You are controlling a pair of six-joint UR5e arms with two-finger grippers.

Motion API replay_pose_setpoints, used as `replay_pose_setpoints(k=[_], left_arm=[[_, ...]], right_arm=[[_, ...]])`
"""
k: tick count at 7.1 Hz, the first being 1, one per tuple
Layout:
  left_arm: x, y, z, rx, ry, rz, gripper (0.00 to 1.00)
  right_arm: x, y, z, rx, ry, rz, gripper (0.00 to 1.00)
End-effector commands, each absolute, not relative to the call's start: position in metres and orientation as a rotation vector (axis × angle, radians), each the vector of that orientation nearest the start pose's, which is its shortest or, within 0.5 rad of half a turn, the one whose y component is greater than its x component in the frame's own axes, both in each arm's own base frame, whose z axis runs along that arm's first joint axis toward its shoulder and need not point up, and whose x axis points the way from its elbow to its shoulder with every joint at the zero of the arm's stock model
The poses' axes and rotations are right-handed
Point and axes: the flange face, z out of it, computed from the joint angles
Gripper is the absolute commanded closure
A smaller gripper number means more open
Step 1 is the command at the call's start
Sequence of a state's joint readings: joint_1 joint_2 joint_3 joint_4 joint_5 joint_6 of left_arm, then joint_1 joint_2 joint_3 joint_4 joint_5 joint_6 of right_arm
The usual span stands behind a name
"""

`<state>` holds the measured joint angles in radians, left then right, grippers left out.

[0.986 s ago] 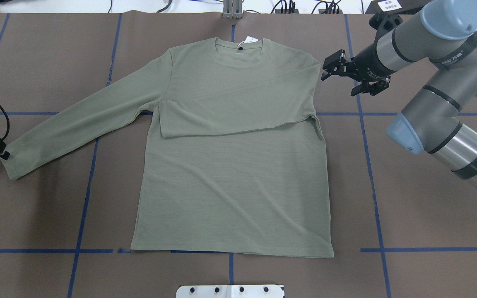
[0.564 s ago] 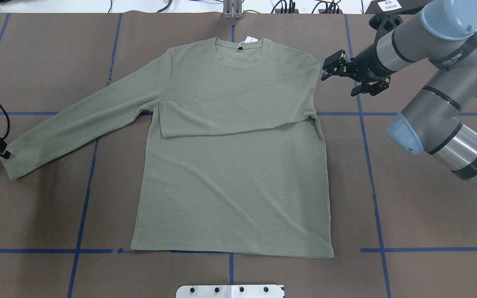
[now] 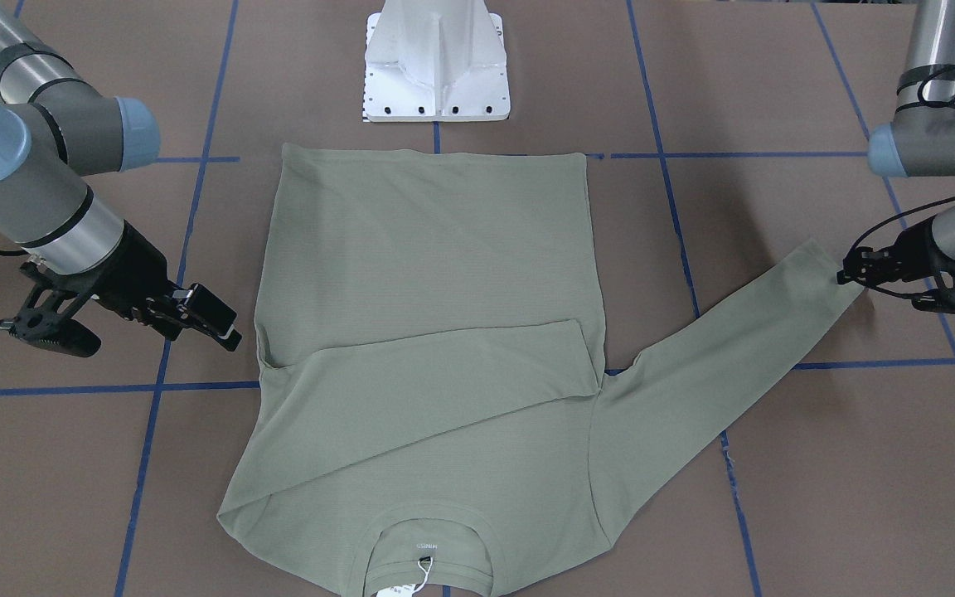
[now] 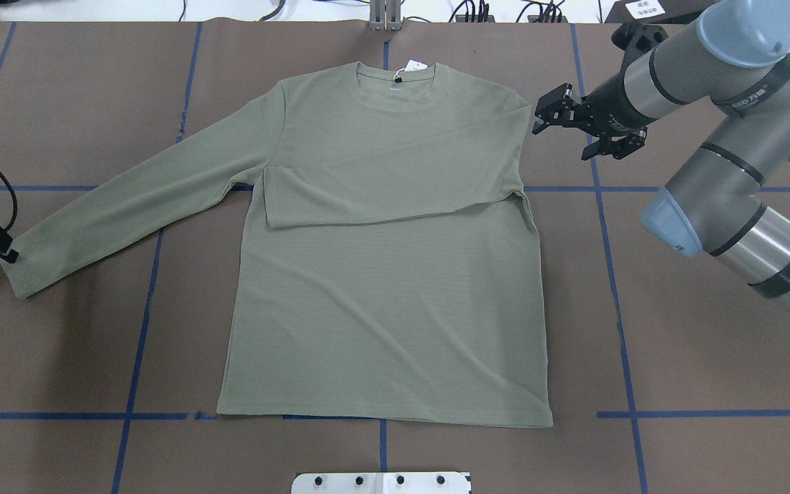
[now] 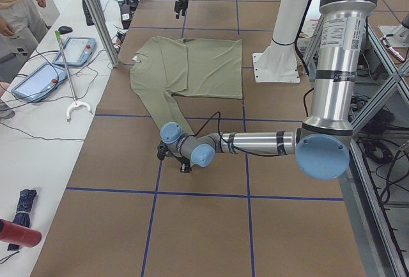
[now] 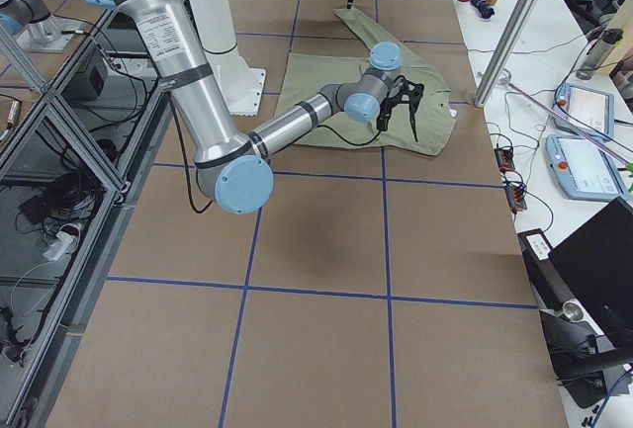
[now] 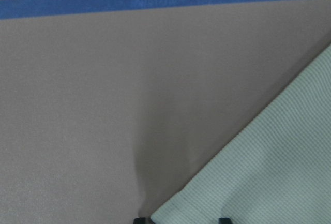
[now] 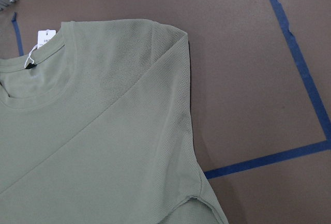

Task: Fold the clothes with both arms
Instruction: 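Release the sleeve and raise the right gripper while the left gripper nears the other cuff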

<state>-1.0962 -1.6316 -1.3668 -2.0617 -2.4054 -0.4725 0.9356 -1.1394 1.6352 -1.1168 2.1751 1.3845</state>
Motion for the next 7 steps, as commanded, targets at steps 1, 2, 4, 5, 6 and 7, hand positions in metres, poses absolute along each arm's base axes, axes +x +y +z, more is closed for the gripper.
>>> replay_pose_setpoints(k=[1,2,4,5,6,7], left_arm=[[0.192,-0.499,0.67,-0.085,0.885,0.151,0.57],[0.192,-0.499,0.671,-0.089,0.884,0.149,0.67],[0.192,-0.499,0.67,-0.093,0.886,0.144,0.99],[0.194,-0.502,0.659,-0.082,0.897,0.142,1.0],[0.196,-0.505,0.627,-0.04,0.928,0.161,1.0],[0.2,-0.506,0.6,-0.052,0.976,0.16,1.0]], right_arm=[[-0.321,-0.567,0.329,0.016,-1.08,0.391,0.01],[-0.32,-0.566,0.331,0.014,-1.077,0.392,0.01],[-0.315,-0.56,0.332,0.018,-1.081,0.391,0.01],[-0.315,-0.56,0.332,0.019,-1.081,0.39,0.01],[-0.315,-0.559,0.331,0.021,-1.083,0.389,0.01],[-0.308,-0.558,0.335,0.016,-1.081,0.395,0.01]])
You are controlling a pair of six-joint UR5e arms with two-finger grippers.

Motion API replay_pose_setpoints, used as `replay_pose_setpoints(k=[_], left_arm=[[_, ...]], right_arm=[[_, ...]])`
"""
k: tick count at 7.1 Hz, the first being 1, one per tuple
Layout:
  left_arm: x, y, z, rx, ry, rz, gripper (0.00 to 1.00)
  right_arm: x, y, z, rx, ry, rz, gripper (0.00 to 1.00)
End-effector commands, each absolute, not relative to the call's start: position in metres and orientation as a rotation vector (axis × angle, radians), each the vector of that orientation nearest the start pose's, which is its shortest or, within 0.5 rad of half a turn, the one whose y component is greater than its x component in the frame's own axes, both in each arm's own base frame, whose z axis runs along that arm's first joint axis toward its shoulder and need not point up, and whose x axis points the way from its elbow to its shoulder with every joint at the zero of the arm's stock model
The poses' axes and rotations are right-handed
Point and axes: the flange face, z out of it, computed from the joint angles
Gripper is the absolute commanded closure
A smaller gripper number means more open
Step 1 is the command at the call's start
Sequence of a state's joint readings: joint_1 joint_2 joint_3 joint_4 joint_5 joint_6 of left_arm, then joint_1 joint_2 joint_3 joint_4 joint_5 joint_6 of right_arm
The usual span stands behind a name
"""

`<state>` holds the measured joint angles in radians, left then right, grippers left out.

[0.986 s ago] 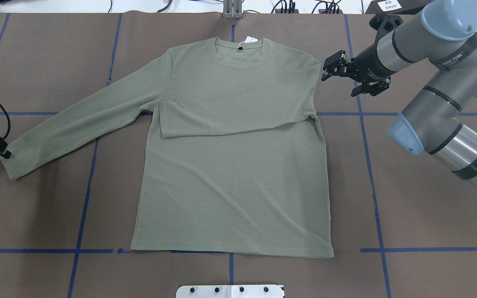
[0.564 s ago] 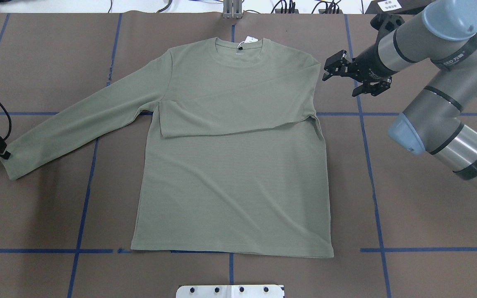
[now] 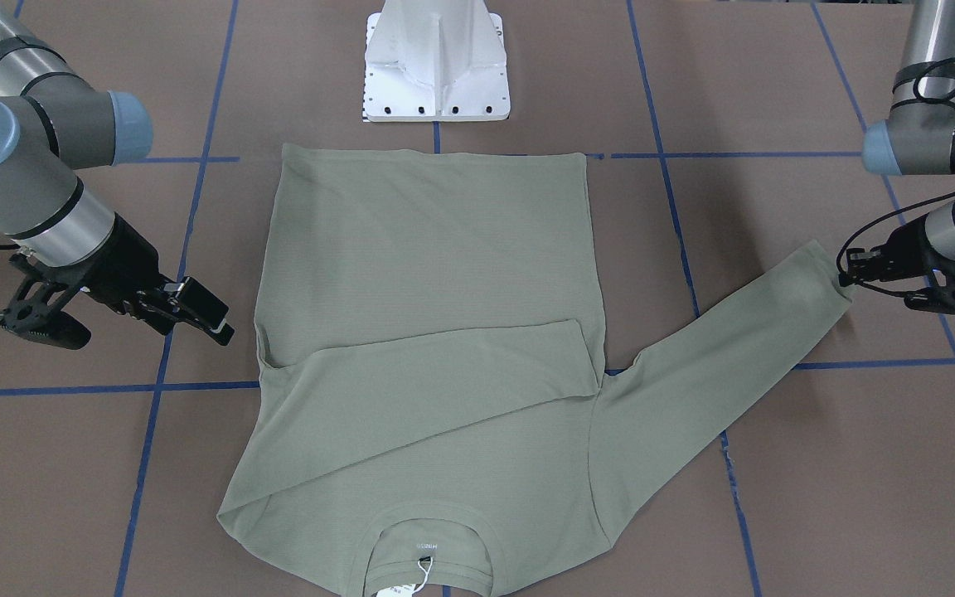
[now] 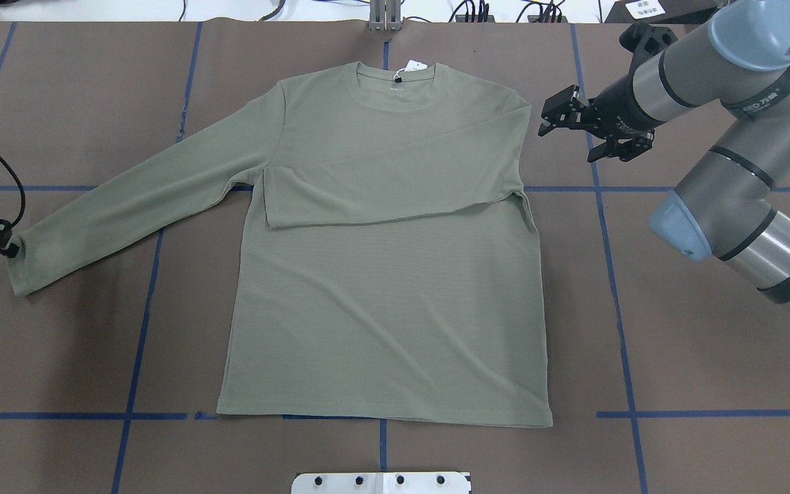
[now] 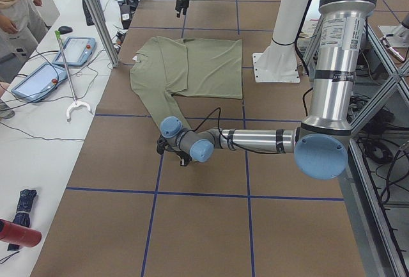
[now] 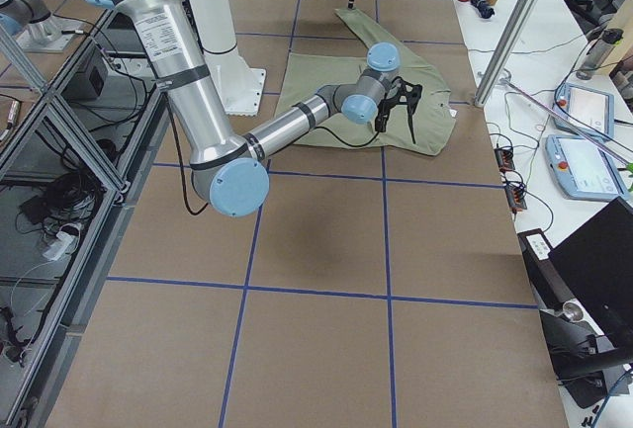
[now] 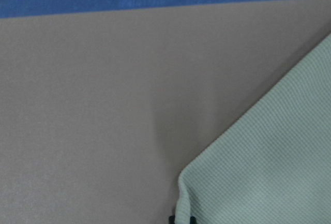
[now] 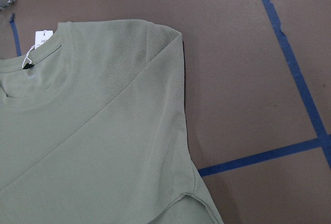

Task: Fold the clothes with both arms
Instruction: 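Release the sleeve and raise the right gripper while the left gripper nears the other cuff, then grasp the other sleeve with the left gripper and fold it across the body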

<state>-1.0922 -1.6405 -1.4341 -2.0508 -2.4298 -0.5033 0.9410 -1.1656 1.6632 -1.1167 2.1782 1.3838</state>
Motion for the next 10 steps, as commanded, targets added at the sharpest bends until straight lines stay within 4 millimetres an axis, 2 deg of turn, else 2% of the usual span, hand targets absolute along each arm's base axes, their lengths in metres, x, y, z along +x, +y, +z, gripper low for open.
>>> replay_pose_setpoints(k=[1,2,3,5,6,8,9,10], left_arm=[[0.205,-0.508,0.564,-0.049,1.042,0.165,1.0],[0.21,-0.517,0.511,-0.024,1.09,0.135,1.0],[0.224,-0.532,0.45,-0.007,1.135,0.087,1.0],[0.335,-0.52,0.321,-0.121,1.22,0.038,1.0],[0.372,-0.515,0.254,-0.144,1.259,-0.016,1.0],[0.458,-0.502,0.13,-0.103,1.321,-0.13,1.0],[0.515,-0.515,0.075,-0.073,1.328,-0.173,1.0],[0.554,-0.544,0.034,-0.065,1.353,-0.243,1.0]], right_arm=[[-0.286,-0.552,0.345,0.007,-1.085,0.398,0.01],[-0.238,-0.556,0.364,-0.028,-1.103,0.41,0.01],[-0.187,-0.553,0.386,-0.026,-1.113,0.408,0.01],[-0.122,-0.535,0.44,0.022,-1.074,0.391,0.01],[-0.107,-0.523,0.459,0.036,-1.059,0.367,0.01],[-0.095,-0.516,0.471,0.035,-1.049,0.379,0.0],[-0.093,-0.513,0.476,0.029,-1.044,0.385,0.0],[-0.091,-0.512,0.479,0.027,-1.042,0.39,0.0]])
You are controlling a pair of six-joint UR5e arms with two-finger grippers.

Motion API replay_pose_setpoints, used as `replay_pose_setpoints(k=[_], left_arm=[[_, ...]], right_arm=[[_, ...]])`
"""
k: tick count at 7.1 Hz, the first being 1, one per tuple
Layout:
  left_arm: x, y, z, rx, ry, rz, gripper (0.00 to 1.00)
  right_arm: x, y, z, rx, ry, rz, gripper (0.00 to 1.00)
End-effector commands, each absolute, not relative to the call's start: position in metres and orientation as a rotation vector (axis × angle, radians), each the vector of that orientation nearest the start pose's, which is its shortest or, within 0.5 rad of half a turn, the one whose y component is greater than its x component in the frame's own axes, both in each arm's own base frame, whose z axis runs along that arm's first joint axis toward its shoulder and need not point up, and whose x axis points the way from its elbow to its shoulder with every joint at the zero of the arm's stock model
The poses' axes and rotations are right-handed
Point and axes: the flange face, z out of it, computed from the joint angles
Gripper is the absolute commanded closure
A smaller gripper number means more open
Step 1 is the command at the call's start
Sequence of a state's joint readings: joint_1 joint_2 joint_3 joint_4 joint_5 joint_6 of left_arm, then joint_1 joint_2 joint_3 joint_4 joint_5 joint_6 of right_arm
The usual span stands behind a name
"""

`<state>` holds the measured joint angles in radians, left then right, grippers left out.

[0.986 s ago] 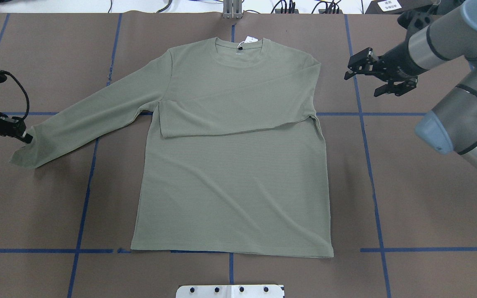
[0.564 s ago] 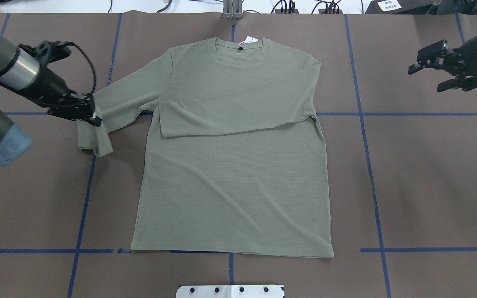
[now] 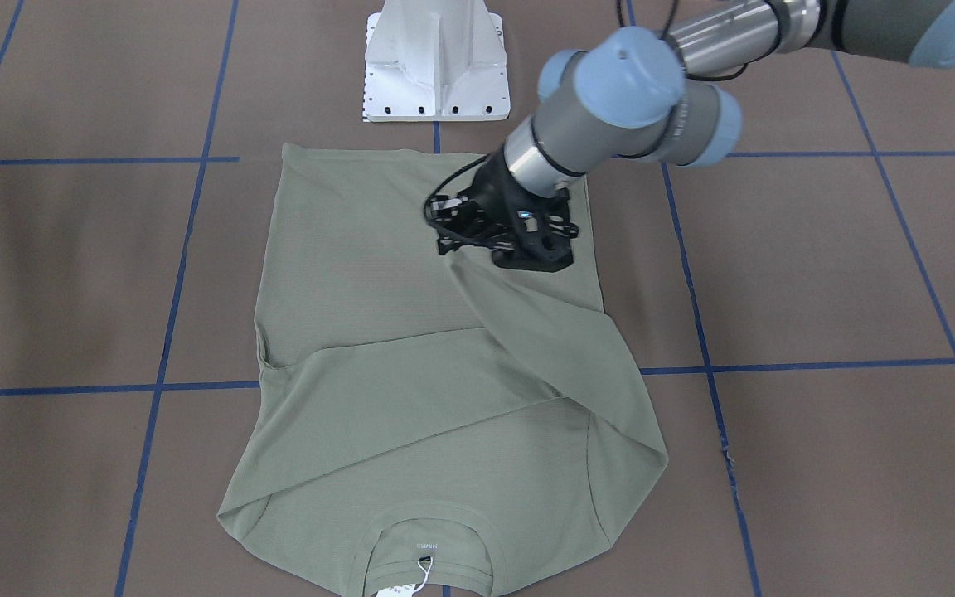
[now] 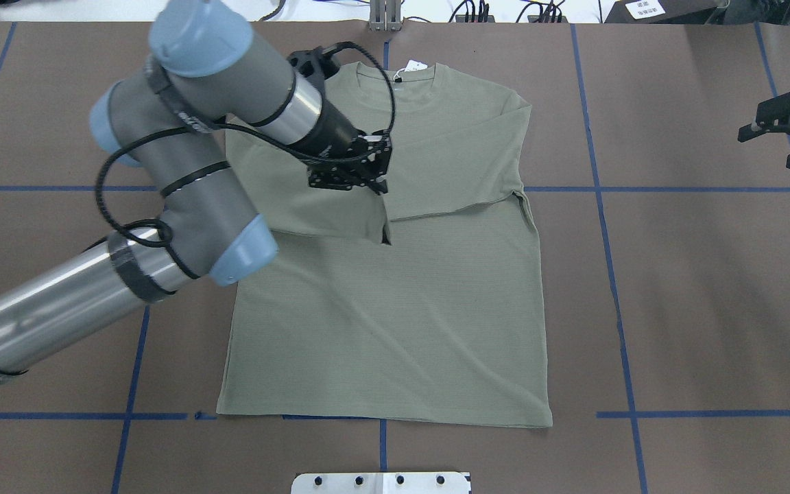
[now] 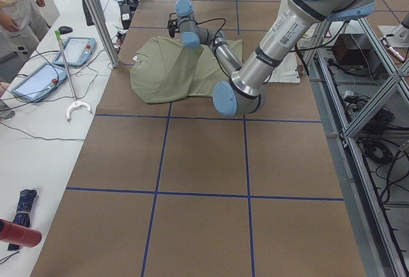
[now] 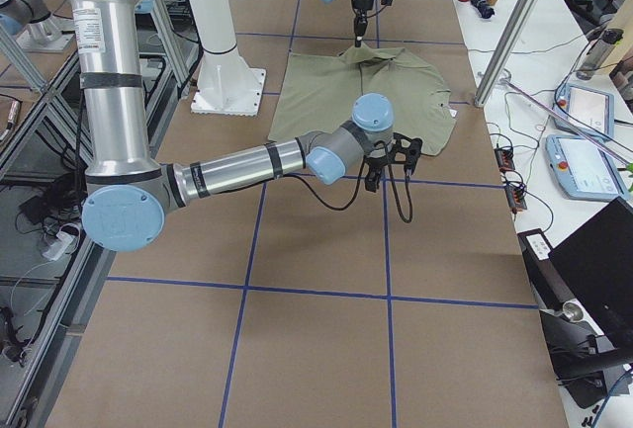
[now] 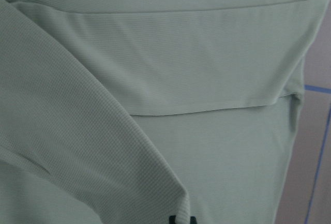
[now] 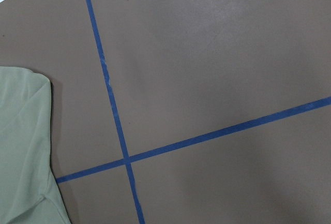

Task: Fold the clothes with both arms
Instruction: 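Grasp the other sleeve with the left gripper and fold it across the body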

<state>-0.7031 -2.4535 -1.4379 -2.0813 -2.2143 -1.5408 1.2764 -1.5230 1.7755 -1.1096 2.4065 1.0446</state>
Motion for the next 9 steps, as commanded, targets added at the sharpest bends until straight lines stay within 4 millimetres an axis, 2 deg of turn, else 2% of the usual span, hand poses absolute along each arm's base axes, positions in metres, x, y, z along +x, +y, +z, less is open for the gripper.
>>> replay_pose_setpoints(k=[1,2,3,4,5,6,7,8,9], left_arm=[[0.586,-0.555,0.026,-0.035,1.38,-0.262,1.0],[0.624,-0.54,0.031,0.04,1.389,-0.294,1.0],[0.649,-0.524,0.039,0.061,1.387,-0.3,0.89],[0.656,-0.517,0.027,0.06,1.395,-0.295,0.86],[0.67,-0.506,0.031,0.045,1.384,-0.284,0.82],[0.678,-0.498,0.033,0.059,1.378,-0.293,0.58],[0.683,-0.492,0.031,0.065,1.379,-0.294,0.17],[0.68,-0.491,0.027,0.049,1.386,-0.304,0.04],[0.673,-0.485,0.041,-0.043,1.344,-0.263,0.05]], right_arm=[[-0.091,-0.512,0.479,0.027,-1.041,0.391,0.0],[-0.09,-0.512,0.481,0.031,-1.034,0.396,0.0],[-0.091,-0.512,0.48,0.032,-1.033,0.396,0.0],[-0.091,-0.512,0.48,0.032,-1.033,0.396,0.0],[-0.091,-0.511,0.48,0.028,-1.037,0.395,0.0],[-0.091,-0.511,0.481,0.029,-1.036,0.397,0.0],[-0.091,-0.511,0.48,0.022,-1.039,0.401,0.0],[-0.096,-0.51,0.479,0.018,-1.039,0.395,0.0],[-0.116,-0.505,0.474,0.012,-1.038,0.359,0.0]])
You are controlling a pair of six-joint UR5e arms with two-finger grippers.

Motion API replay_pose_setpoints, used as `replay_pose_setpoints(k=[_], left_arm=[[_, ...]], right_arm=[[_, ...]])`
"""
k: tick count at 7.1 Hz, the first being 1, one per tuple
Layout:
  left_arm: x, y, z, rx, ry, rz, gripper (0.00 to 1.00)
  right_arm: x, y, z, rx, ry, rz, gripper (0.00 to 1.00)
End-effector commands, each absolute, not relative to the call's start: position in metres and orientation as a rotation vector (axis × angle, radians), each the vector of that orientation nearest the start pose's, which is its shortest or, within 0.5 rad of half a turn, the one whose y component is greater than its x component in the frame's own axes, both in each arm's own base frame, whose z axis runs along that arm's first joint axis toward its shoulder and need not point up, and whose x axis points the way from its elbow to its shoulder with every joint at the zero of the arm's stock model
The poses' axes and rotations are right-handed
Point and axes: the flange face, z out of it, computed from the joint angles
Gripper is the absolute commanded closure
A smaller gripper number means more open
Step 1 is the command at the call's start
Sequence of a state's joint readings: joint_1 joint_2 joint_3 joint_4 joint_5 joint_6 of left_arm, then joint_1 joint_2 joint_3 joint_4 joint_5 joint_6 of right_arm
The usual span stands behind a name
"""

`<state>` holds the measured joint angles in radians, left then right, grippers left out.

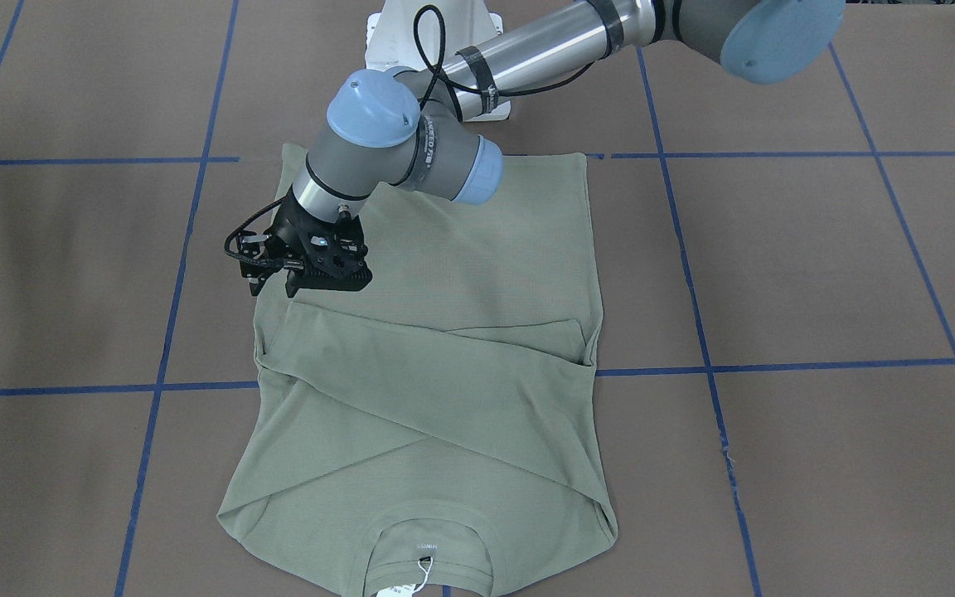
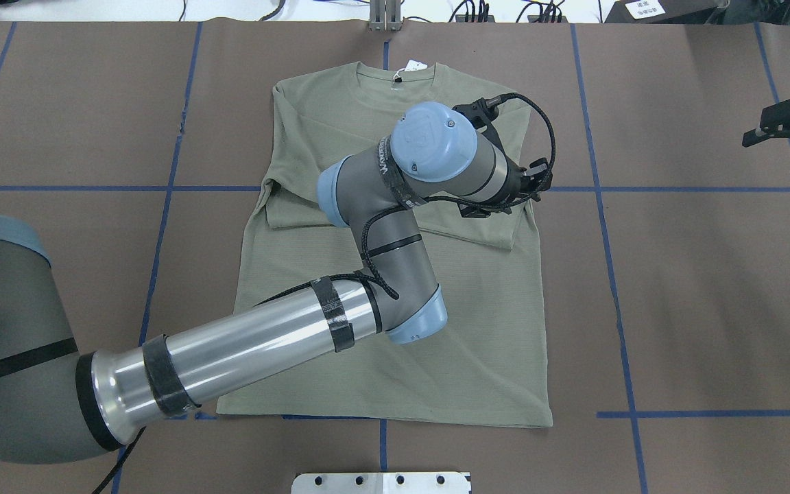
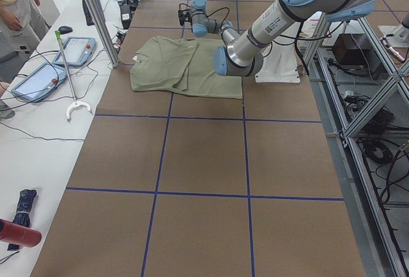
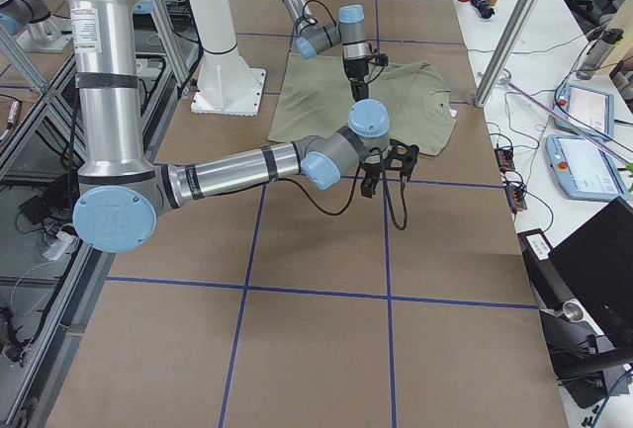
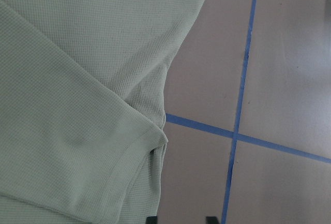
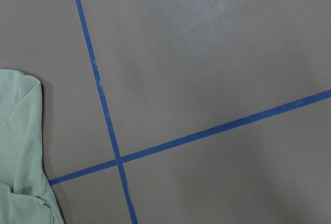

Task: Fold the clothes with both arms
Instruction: 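Grasp the other sleeve with the left gripper and fold it across the body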

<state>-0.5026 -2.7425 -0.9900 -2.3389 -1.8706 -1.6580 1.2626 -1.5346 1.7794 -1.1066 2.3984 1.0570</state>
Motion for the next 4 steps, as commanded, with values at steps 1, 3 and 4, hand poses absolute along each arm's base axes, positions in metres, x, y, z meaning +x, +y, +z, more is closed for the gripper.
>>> replay_pose_setpoints(k=[1,3,4], left_arm=[[0.638,-0.477,0.062,-0.069,1.362,-0.231,0.06],[0.577,-0.448,0.121,-0.04,1.376,-0.206,0.08],[0.559,-0.443,0.141,-0.032,1.373,-0.214,0.08]], right_arm=[[-0.139,-0.5,0.472,-0.009,-1.03,0.342,0.0],[-0.226,-0.459,0.432,0.018,-0.972,0.397,0.0],[-0.276,-0.425,0.405,-0.008,-0.982,0.43,0.01]])
